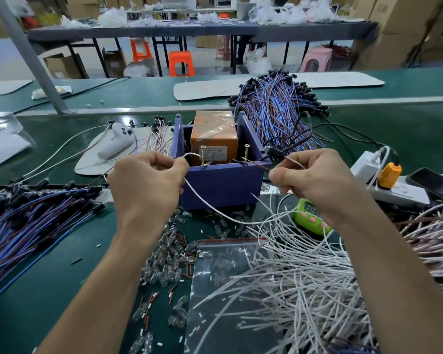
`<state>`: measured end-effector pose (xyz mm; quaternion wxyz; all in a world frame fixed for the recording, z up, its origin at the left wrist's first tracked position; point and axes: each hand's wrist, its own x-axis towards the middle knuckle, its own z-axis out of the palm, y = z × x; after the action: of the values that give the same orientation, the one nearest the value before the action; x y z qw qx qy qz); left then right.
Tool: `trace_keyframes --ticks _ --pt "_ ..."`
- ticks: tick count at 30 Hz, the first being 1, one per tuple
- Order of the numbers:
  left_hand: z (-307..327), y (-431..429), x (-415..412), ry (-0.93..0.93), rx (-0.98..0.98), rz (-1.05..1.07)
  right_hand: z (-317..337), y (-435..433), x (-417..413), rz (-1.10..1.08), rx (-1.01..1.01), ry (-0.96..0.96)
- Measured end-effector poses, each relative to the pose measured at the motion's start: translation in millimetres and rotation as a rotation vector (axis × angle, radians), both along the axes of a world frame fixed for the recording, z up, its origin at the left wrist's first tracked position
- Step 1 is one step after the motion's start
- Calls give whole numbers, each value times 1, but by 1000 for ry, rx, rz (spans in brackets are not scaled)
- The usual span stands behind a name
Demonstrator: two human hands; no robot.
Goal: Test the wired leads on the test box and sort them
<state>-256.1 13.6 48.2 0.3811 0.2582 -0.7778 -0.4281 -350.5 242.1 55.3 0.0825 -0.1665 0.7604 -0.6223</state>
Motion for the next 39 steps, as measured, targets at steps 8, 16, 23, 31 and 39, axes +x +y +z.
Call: trace_keyframes --ticks 8,16,23,31,39 --pt "0 1 1 -25 -23 2 -6 -4 -2 -115 -8 13" --pt "12 -12 2 104 205 -54 12 11 1 81 -86 -78" --pt "26 -23 11 75 168 -33 31 28 5 242 -30 -59" --pt "45 -22 26 -633 -388 -115 45 43 34 275 -42 42" --pt "73 24 59 -644 -317 -939 23 25 75 -37 -447 -145"
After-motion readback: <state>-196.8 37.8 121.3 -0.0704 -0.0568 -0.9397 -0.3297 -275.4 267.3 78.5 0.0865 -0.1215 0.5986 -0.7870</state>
